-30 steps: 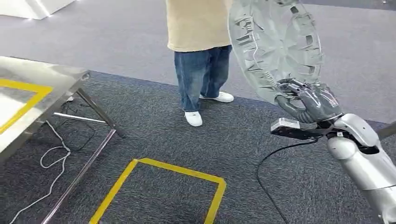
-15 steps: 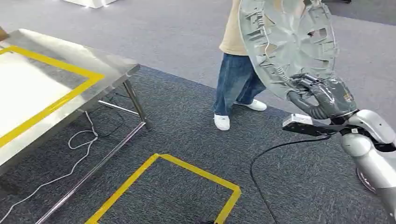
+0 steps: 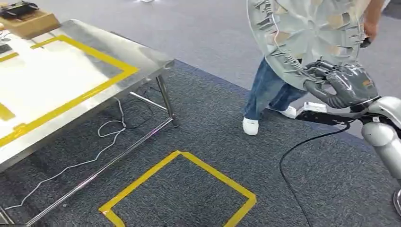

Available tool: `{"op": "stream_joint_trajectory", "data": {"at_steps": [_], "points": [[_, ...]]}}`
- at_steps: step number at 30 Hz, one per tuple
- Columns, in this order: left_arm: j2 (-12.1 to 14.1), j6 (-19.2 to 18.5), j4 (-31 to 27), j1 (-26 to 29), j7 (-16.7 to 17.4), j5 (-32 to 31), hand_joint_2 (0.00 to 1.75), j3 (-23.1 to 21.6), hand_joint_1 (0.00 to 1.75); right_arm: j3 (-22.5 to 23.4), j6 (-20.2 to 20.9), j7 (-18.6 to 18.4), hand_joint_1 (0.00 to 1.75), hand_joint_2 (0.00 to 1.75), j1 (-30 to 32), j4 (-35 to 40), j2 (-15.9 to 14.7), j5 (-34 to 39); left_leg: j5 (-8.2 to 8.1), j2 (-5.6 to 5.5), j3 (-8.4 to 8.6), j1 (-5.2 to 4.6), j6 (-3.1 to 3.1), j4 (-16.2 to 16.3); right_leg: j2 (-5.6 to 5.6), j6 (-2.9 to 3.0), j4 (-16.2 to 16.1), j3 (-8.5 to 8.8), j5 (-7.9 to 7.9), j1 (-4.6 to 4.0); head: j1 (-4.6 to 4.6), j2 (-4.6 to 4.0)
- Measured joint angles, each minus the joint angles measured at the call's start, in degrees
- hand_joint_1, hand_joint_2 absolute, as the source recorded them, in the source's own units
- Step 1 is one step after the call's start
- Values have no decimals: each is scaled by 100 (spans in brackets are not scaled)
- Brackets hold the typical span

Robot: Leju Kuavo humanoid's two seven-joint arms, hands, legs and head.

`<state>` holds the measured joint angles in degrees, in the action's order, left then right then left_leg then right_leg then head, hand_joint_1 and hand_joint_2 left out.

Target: Take the parts from the cabinet and place them on the table.

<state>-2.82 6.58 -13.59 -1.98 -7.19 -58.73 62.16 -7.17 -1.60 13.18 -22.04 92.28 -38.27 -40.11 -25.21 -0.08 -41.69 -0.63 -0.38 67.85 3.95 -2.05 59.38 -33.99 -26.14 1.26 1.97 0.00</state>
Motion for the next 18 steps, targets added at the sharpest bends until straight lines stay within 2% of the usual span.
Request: {"op": "stream_joint_trajectory", "data": {"at_steps": [1, 2, 3, 4, 6, 7, 8, 9, 10, 11, 12, 13, 14, 15, 16, 17, 18], "points": [[2, 2, 0, -3, -6, -11, 175, 0, 0, -5, 20, -26, 175, 175, -44, 0, -50, -2, 235, 165, 277, -40, 65, -523, 74, -8, -4, 31, -20, -10, 2, 0], [9, 2, 0, -7, -13, -13, 175, 0, 0, -18, 44, -46, 175, 175, -96, -2, -92, -2, 275, 541, 461, -126, 134, -875, 134, -33, -8, 46, -37, -27, 2, 0], [9, 4, 0, -27, -22, -15, 175, 0, 0, -24, 62, -64, 175, 175, -142, -2, -138, -2, 208, 547, 506, -164, 149, -1013, 175, -68, 5, 29, -57, -59, -7, 0], [9, 4, 0, -29, -33, -31, 175, 0, 0, -44, 90, -85, 175, 175, -200, -2, -182, -13, 210, 483, 471, -159, 150, -1004, 263, -81, -10, 37, -62, -74, 31, 0], [9, 6, 0, -9, -48, -39, 175, 2, 0, -70, 131, -111, 175, 175, -330, -2, -241, -15, 211, 323, 468, -162, 183, -1030, 420, -133, -61, 105, -74, -75, 17, 0], [11, 4, 0, -9, -57, -55, 175, 2, 0, -85, 162, -131, 175, 175, -383, 0, -287, -18, 247, 241, 544, -90, 221, -1103, 429, -179, -51, 76, -130, -53, 28, 2], [-11, 11, 0, -9, -74, -64, 175, 4, 0, -112, 199, -149, 175, 175, -429, -2, -333, -13, 249, 161, 573, -83, 235, -1110, 72, -186, 104, 68, -217, -35, 22, 0], [-11, 11, 0, -24, -85, -66, 175, 7, 0, -131, 241, -164, 175, 175, -504, -2, -387, -11, 241, 97, 577, -70, 264, -1109, -192, -179, 488, -115, -398, -33, 31, 2], [-13, 11, 0, -43, -98, -74, 175, 9, 0, -151, 302, -193, 175, 175, -599, -9, -435, -20, 241, 17, 579, -66, 271, -1108, -322, -189, 986, -386, -605, -37, 85, 0], [-24, 11, 0, -55, -111, -81, 175, 11, 0, -177, 354, -199, 175, 175, -682, -11, -479, -22, 238, -60, 579, -67, 276, -1107, -373, -202, 1432, -643, -770, -39, 85, 0], [-26, 11, 0, -63, -114, -83, 175, 11, 0, -205, 417, -201, 175, 175, -758, -11, -499, -22, 237, -138, 588, -68, 277, -1106, -385, -206, 1710, -823, -819, -45, 81, 0], [-33, 9, 0, -64, -120, -88, 175, 15, 0, -249, 477, -206, 175, 175, -838, -11, -516, -31, 236, -218, 598, -67, 276, -1104, -386, -207, 1706, -872, -715, -47, 85, 0], [-46, 4, 0, -65, -120, -90, 175, 20, 0, -302, 549, -206, 175, 175, -925, -11, -538, -39, 231, -305, 612, -57, 268, -1093, -387, -212, 1435, -782, -478, -38, 83, 0], [-57, 0, 0, -68, -120, -94, 175, 24, 0, -365, 645, -208, 175, 175, -1009, -9, -582, -61, 219, -388, 623, -33, 252, -1071, -418, -226, 954, -576, -169, -18, 79, 2], [-68, 0, 0, -75, -122, -107, 175, 26, 0, -444, 742, -227, 175, 175, -1095, -9, -656, -81, 197, -484, 633, -17, 219, -1042, -549, -263, 401, -318, 122, 20, 85, 0], [-57, 0, 0, -77, -122, -120, 175, 35, 0, -552, 843, -258, 175, 175, -1185, -11, -737, -96, 178, -573, 606, -19, 178, -1018, -913, -321, 129, -174, 94, 103, 83, 0], [-28, 2, 0, -89, -120, -131, 175, 39, 0, -655, 983, -271, 175, 175, -1301, -7, -819, -90, 175, -657, 538, -27, 150, -937, -1016, -297, -45, -61, 28, 135, 81, 2]]}}
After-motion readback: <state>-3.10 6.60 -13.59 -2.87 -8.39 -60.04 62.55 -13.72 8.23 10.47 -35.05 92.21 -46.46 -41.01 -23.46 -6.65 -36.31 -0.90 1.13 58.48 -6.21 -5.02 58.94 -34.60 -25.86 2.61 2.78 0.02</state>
